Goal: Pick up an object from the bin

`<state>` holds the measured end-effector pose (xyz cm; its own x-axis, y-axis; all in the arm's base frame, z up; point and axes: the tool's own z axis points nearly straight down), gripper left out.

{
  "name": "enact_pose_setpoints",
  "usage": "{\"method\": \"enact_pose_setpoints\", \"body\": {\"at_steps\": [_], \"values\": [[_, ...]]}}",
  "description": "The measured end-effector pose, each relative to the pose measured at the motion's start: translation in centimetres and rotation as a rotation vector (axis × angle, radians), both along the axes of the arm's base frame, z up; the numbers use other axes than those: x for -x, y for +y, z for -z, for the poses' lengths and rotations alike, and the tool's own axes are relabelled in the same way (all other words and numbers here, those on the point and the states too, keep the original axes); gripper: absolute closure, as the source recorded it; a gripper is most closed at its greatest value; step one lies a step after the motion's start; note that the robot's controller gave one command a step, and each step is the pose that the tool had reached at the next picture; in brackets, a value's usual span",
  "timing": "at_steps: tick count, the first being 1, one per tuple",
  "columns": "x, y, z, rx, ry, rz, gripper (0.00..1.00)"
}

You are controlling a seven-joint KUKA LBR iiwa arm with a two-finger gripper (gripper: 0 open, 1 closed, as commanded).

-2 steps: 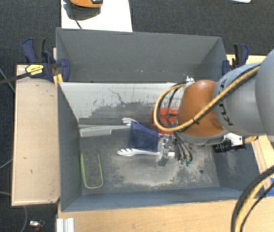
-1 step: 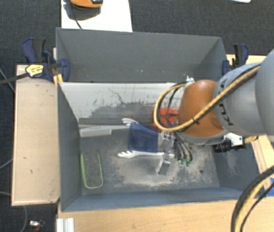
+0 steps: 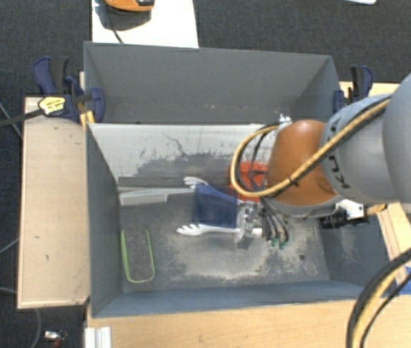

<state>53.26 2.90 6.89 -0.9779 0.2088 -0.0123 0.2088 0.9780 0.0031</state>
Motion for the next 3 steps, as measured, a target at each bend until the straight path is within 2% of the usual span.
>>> {"method": "enact_pose_setpoints", "body": {"at_steps": [1, 2, 3], "values": [[-0.01, 0.0, -0.01, 0.0, 0.0, 0.0, 0.0], [0.0, 0.0, 0.0, 0.0, 0.0, 0.001, 1.0], [-0.01, 0.0, -0.01, 0.0, 0.0, 0.001, 0.0]]}}
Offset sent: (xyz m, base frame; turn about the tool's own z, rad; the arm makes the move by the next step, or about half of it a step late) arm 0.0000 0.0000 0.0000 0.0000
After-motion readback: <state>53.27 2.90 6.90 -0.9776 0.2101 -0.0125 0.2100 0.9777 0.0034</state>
